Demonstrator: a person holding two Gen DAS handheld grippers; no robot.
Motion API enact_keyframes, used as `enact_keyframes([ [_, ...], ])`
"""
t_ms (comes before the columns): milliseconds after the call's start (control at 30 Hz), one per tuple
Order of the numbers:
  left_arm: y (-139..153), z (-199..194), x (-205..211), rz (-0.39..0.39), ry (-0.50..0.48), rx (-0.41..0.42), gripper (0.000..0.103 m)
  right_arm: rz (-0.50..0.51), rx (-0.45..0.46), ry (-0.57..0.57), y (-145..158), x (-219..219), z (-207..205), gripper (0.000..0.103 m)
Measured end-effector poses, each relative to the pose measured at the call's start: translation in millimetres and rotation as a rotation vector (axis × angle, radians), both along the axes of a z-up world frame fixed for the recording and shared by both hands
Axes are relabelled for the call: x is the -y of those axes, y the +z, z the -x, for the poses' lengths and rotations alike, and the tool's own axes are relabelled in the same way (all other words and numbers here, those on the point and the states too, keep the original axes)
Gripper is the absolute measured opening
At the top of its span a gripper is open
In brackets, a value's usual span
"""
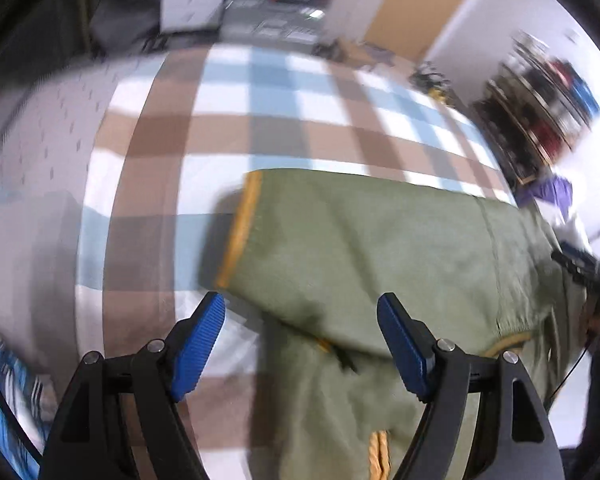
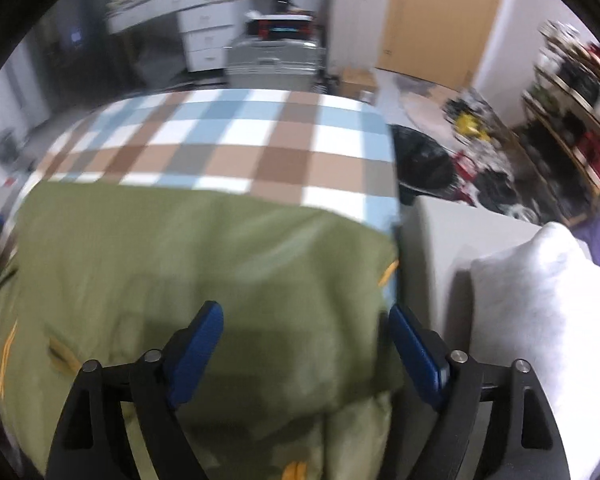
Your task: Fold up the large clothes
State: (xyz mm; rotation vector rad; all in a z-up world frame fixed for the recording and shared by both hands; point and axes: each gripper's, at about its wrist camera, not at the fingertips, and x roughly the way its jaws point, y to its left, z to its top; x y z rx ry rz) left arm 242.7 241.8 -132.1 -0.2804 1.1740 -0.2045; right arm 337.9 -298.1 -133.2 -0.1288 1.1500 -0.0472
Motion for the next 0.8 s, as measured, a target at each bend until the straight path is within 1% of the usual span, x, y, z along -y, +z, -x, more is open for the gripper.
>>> enact_keyframes([
  [67,-14.0,-15.3,-1.9,0.079,0.012,-0.037,0.075,0.022,-0.019,-0.041,-8.9,6.0,-13.3,0.087],
  [100,-20.9,-19.6,-2.2,0.1,0.013,-0.061,0.075,0.03,-0.05,-0.07,-17.1,9.9,-18.3,0.087],
  [133,-29.3,-24.7,1.8,0.101,0.002,-0.087,0.075,0.008,-0.11,-0.094,-30.5,14.9,-24.6,0.087],
  [200,-38.1,-26.4,8.8,0.128,-0.035,-0.116,0.074,-0.076,-0.169,-0.11,-43.8,22.3,-25.5,0.087],
  [267,-44.3,-22.3,17.6,0.147,-0.075,-0.123,0.074,-0.2,-0.202,-0.154,-49.1,32.6,-23.0,0.087],
  [333,-42.0,-9.6,30.9,0.174,-0.138,-0.125,0.074,-0.318,-0.251,-0.138,-57.5,35.1,-18.2,0.09],
  [367,-41.0,-6.2,38.8,0.148,-0.162,-0.126,0.074,-0.317,-0.258,-0.12,-59.6,33.3,-16.8,0.09],
  [433,-39.1,-5.3,53.6,0.07,-0.189,-0.117,0.074,-0.306,-0.26,-0.092,-60.9,30.0,-15.9,0.092],
  [500,-37.5,-9.0,59.8,0.057,-0.182,-0.125,0.073,-0.307,-0.271,-0.096,-63.0,27.4,-18.6,0.094],
  [567,-35.5,-14.2,64.3,0.053,-0.176,-0.129,0.055,-0.276,-0.267,-0.078,-64.5,20.3,-20.7,0.094],
  [600,-36.2,-17.1,62.1,0.046,-0.173,-0.128,0.052,-0.263,-0.262,-0.068,-64.1,16.8,-21.5,0.093],
  [633,-36.0,-20.5,62.0,0.041,-0.165,-0.127,0.046,-0.261,-0.259,-0.063,-63.3,14.9,-21.8,0.093],
  [667,-35.9,-24.5,60.3,0.042,-0.149,-0.128,0.043,-0.266,-0.257,-0.057,-63.0,13.4,-22.9,0.093],
  [800,-39.6,-41.5,61.5,-0.008,-0.172,-0.135,0.041,-0.265,-0.25,-0.003,-62.2,-3.3,-28.0,0.093],
])
